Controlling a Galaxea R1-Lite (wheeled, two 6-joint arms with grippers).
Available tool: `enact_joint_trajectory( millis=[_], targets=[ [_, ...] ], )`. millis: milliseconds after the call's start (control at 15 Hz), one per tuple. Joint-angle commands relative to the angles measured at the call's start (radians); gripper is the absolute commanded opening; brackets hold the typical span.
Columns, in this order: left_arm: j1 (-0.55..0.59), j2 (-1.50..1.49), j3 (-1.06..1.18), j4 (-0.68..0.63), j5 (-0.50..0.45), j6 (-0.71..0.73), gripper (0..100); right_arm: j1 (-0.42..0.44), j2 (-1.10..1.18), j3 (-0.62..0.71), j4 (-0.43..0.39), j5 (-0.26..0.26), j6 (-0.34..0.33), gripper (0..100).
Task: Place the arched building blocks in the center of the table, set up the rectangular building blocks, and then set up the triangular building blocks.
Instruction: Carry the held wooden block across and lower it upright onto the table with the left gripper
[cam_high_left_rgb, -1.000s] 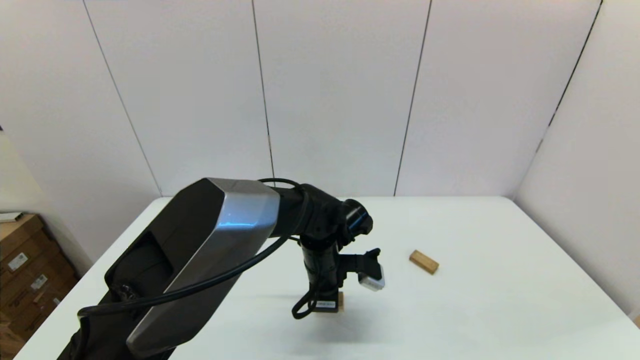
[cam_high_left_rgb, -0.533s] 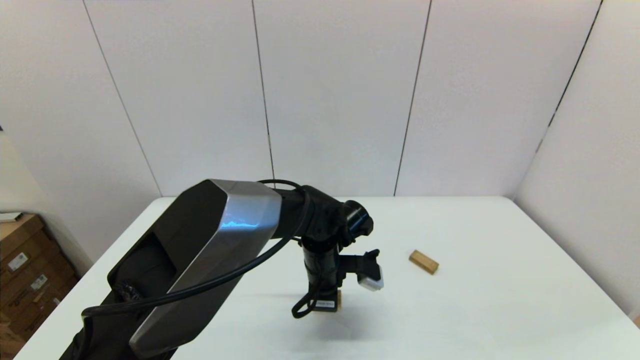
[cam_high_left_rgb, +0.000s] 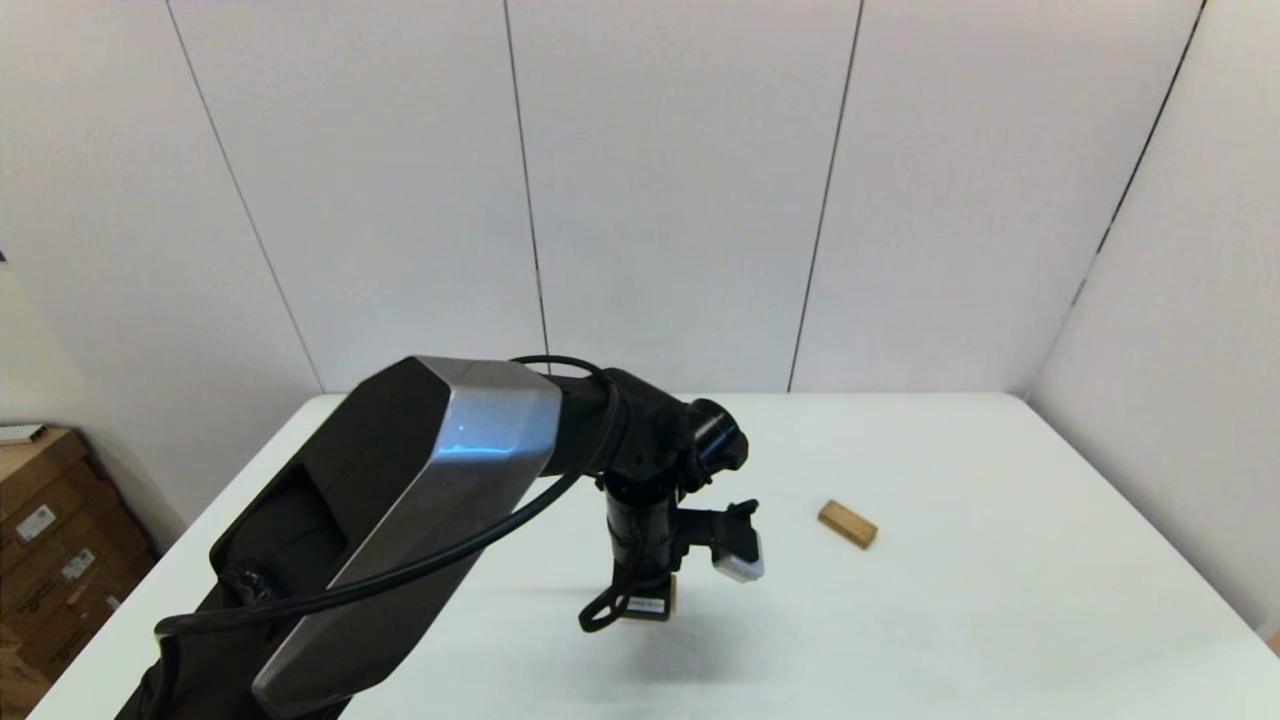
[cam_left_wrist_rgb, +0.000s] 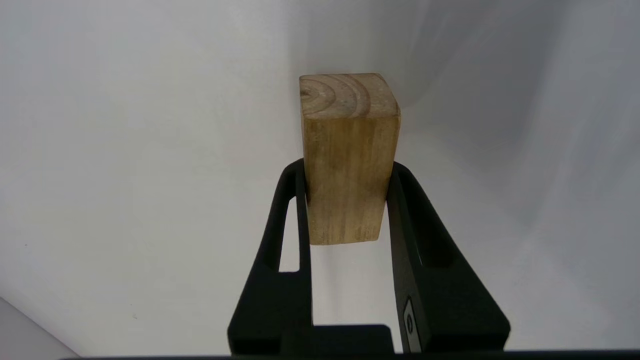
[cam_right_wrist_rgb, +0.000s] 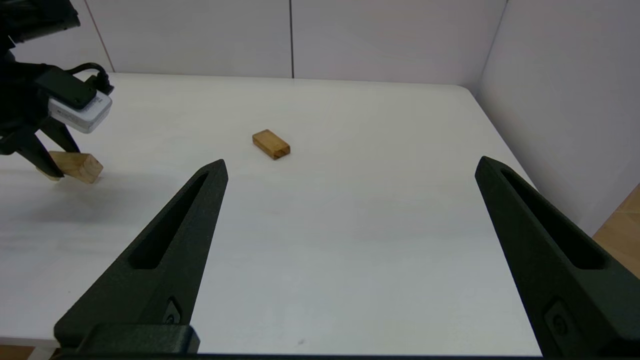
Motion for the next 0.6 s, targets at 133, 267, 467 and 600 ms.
enact_joint_trajectory(
  millis=[133, 267, 467, 600],
  targets=[
    [-0.001, 0.009, 0.0, 0.005, 0.002, 0.005, 0, -0.001, 0.0, 0.0, 0.0, 0.002, -0.001, 100],
    [-0.001, 0.009, 0.0, 0.003, 0.002, 0.005, 0, -0.001, 0.0, 0.0, 0.0, 0.002, -0.001, 100],
    [-0.001, 0.009, -0.001, 0.003, 0.002, 0.005, 0, 0.001, 0.0, 0.0, 0.0, 0.0, -0.001, 100],
    [-0.001, 0.009, -0.001, 0.003, 0.002, 0.005, 0, 0.001, 0.0, 0.0, 0.0, 0.0, -0.001, 100]
  ],
)
